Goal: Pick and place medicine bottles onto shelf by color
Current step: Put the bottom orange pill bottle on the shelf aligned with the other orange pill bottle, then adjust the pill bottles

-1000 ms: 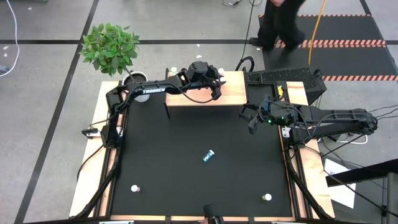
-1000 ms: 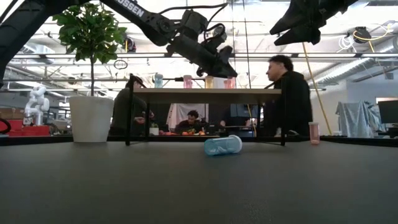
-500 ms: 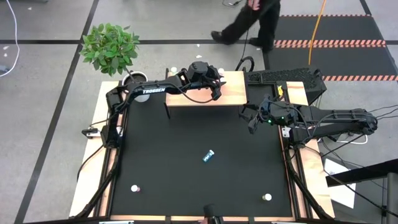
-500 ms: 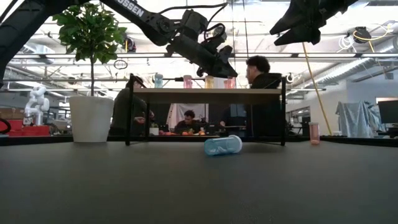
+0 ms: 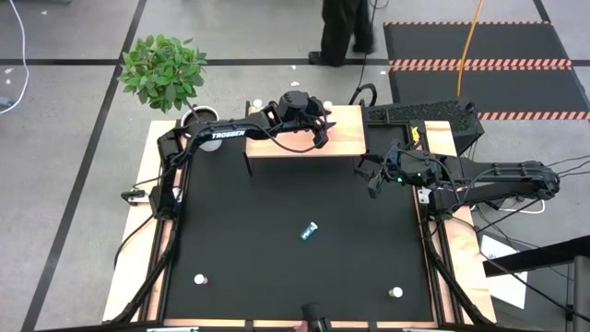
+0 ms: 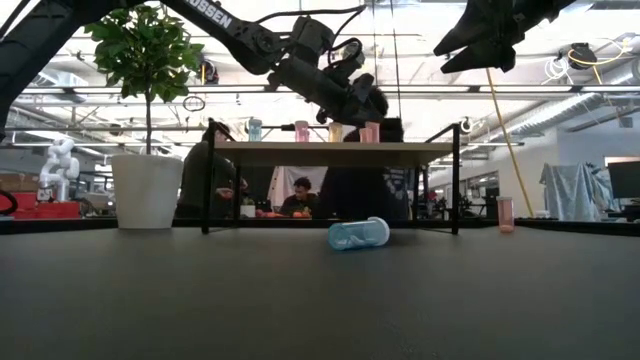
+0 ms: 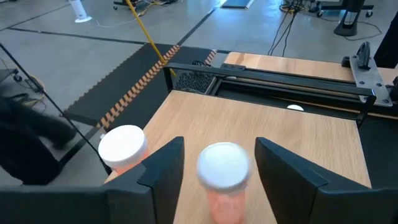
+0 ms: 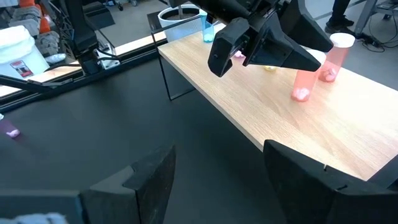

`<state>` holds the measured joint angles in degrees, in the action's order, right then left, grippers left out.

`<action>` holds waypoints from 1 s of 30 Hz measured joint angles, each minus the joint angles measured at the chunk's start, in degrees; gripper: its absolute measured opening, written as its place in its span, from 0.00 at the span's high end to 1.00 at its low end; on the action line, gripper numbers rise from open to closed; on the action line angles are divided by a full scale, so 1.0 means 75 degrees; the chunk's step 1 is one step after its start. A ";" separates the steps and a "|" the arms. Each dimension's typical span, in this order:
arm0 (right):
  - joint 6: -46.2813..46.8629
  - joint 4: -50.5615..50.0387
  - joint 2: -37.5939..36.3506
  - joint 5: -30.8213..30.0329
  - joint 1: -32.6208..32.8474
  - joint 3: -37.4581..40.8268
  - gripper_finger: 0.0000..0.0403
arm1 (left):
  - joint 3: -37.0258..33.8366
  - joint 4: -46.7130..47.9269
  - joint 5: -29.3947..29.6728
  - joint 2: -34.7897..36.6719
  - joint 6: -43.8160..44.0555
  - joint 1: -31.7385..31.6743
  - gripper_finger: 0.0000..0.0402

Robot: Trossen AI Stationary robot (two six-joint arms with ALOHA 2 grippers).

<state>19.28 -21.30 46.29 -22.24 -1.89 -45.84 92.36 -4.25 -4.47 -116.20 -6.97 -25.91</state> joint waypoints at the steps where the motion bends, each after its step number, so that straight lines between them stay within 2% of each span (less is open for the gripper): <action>1: 0.0002 0.0000 0.0000 0.0000 0.0000 0.0000 0.41 | 0.0000 -0.0004 0.0000 -0.0003 0.0000 0.0000 0.49; 6: 0.0001 0.0000 -0.0001 0.0003 0.0000 0.0000 0.41 | 0.0000 -0.0011 0.0000 0.0011 -0.0018 0.0000 0.43; 11: 0.0002 0.0000 -0.0001 0.0016 0.0000 0.0000 0.41 | -0.0015 0.0092 0.0000 0.0196 -0.0080 0.0020 0.43; 21: -0.0218 0.0676 0.0038 0.0163 -0.0117 -0.0003 0.41 | -0.0015 0.0668 -0.0003 0.1378 0.0067 0.0237 0.43; 23: -0.0353 0.0944 0.0249 0.0210 -0.0397 -0.0015 0.41 | -0.0015 0.1001 0.0079 0.1746 0.0205 0.0236 0.43; 27: -0.0958 0.1425 0.1064 0.0827 -0.1064 -0.0015 0.41 | -0.0012 0.1526 0.0613 0.2411 0.0198 0.0245 0.43; 30: -0.1411 0.2103 0.1668 0.0961 -0.1272 -0.0087 0.45 | 0.0009 0.1977 0.0958 0.2818 -0.0093 0.0232 0.43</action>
<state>8.69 -5.53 58.80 -15.03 -11.43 -46.50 92.42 10.57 2.72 -95.07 -7.67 -24.17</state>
